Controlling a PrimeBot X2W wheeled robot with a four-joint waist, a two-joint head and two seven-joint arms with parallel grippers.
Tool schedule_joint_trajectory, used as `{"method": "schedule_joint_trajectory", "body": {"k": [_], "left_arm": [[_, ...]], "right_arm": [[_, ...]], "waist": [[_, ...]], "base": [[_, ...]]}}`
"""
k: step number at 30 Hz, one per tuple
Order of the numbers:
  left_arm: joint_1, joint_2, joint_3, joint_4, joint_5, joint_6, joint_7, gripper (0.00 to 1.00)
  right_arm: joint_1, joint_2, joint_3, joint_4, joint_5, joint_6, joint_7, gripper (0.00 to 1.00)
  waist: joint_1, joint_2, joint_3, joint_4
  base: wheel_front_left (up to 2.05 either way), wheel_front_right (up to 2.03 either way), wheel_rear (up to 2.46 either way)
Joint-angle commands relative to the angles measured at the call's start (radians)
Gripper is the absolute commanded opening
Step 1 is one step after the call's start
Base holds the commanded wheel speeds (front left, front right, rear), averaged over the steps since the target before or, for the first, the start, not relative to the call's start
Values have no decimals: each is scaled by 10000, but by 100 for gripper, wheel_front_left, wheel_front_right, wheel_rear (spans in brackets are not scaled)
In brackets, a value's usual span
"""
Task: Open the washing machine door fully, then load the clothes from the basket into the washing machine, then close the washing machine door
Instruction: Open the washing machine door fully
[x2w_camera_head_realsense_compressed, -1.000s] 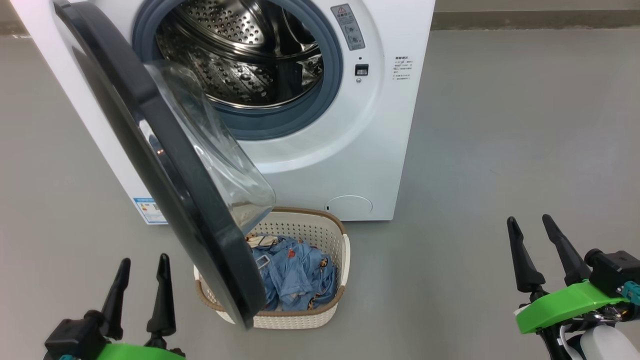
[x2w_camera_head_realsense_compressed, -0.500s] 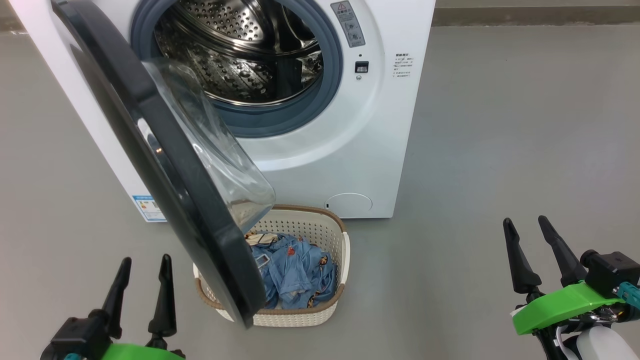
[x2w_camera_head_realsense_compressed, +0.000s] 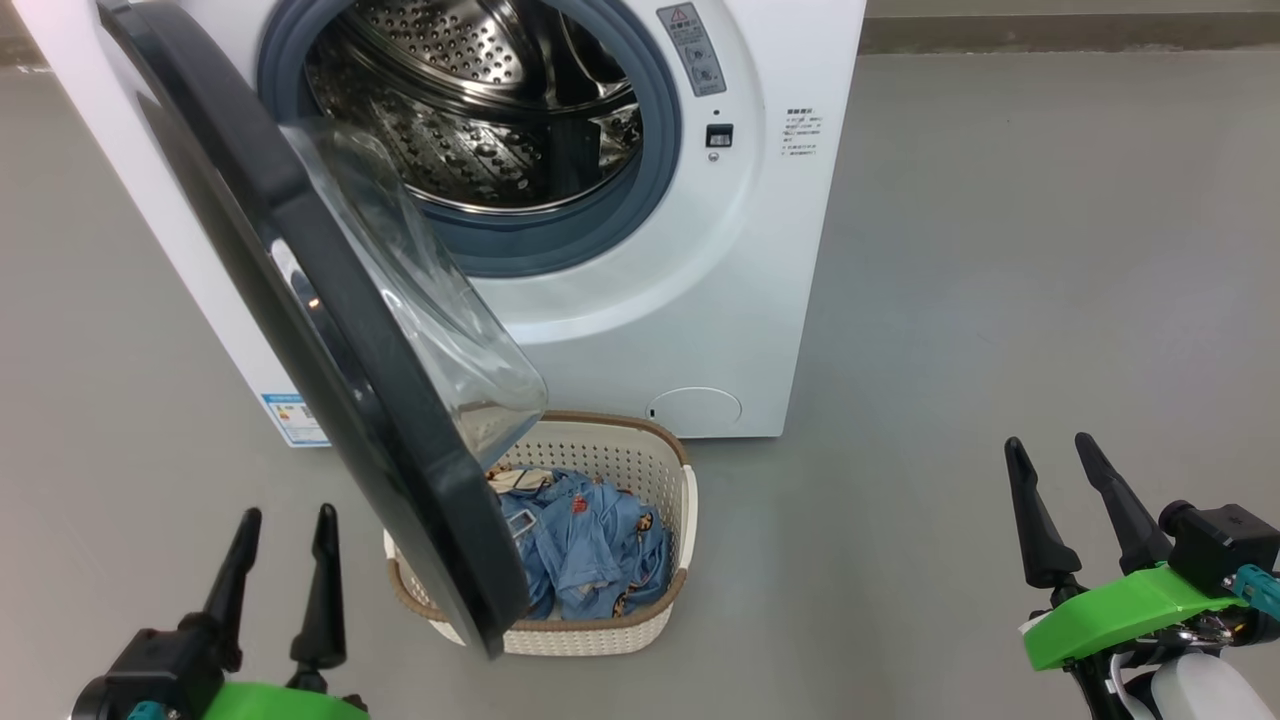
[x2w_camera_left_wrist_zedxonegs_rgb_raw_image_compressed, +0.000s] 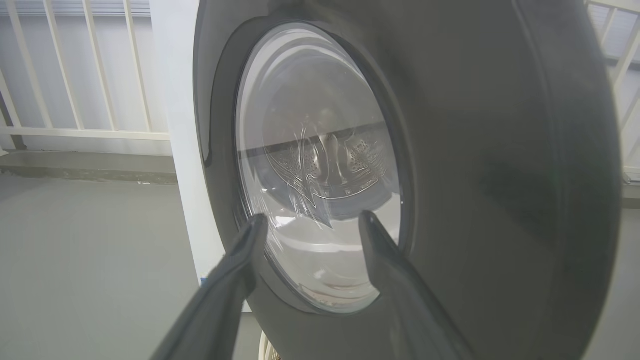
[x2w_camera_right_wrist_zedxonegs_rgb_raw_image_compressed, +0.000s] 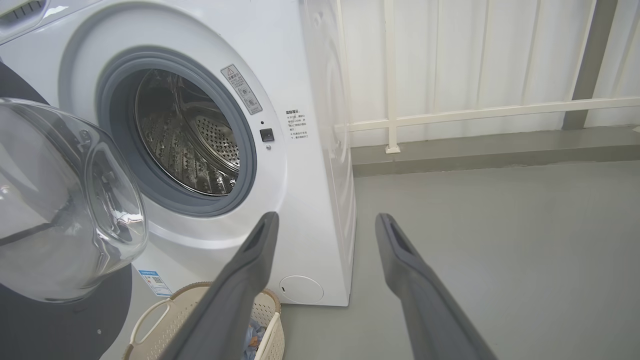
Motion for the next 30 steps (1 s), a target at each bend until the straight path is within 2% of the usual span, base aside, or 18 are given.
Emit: {"method": "schedule_joint_trajectory", "body": {"k": [1,6,17,24,30], "left_arm": [[-470,143,322,-226,97,10,-65,0],[-565,102,323,-904,193,3,-65,0],[-560,-156,-2,-4124,432,-1,-65,0],[-420,-201,-1038,-5440,207,-13,379,0],[-378,-183,-1868,-5811,-224,-19,747,0]], "right_arm": [[-156,-97,152,-211,-155,46,-93,100],[-109,-95,114,-253,-168,46,-93,100],[-46,-85,130,-295,-166,46,-93,100],[-46,-40,160,-309,-149,46,-93,100],[-66,19,157,-299,-151,46,-93,100]], "waist": [[0,0,-2,-10],[0,0,-30,-24],[0,0,-83,-36],[0,0,-10,-113],[0,0,47,-174]], "base": [[0,0,0],[0,0,0],[0,0,0],[0,0,0],[0,0,0]]}}
